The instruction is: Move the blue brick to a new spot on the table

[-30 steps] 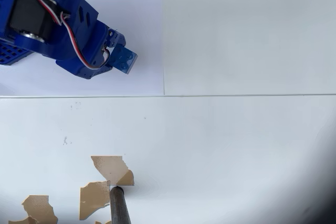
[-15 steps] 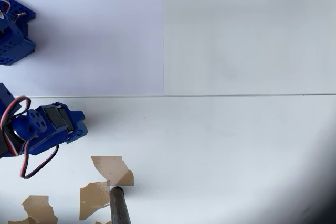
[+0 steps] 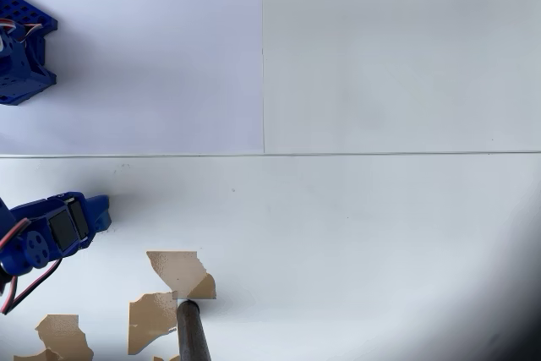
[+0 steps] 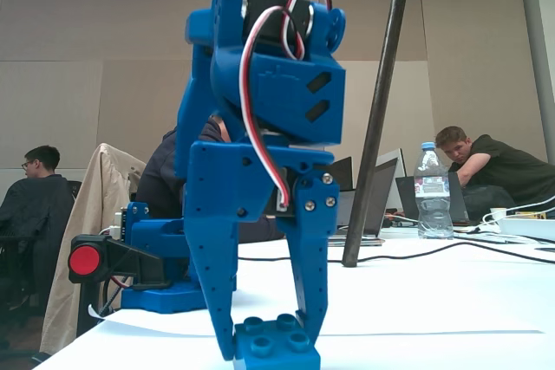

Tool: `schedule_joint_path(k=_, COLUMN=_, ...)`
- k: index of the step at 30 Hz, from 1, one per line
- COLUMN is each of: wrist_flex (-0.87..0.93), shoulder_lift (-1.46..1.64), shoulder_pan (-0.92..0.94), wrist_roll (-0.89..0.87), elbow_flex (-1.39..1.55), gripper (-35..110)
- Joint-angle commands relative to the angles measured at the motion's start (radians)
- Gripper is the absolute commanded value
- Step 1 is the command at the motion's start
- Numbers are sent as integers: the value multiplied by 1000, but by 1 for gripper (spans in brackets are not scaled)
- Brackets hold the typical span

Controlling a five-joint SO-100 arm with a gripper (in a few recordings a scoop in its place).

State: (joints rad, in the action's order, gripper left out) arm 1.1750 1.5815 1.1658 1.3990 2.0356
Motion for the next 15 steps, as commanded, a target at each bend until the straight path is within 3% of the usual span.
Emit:
schedule_joint_path(k=1, wrist_flex=28, shoulder_lift=44, shoulder_pan=6, wrist_roll=8, elbow_flex=-81, gripper=29)
schedule_joint_path(k=9, wrist_flex=287, shoulder_lift=143, shoulder_pan=-54, wrist_roll=-20, elbow_flex=-233, gripper=33)
schedule_joint_path(k=15, wrist_flex=249, shoulder_lift=299, shoulder_pan=-324, wrist_roll=-86, elbow_flex=-107, gripper=27)
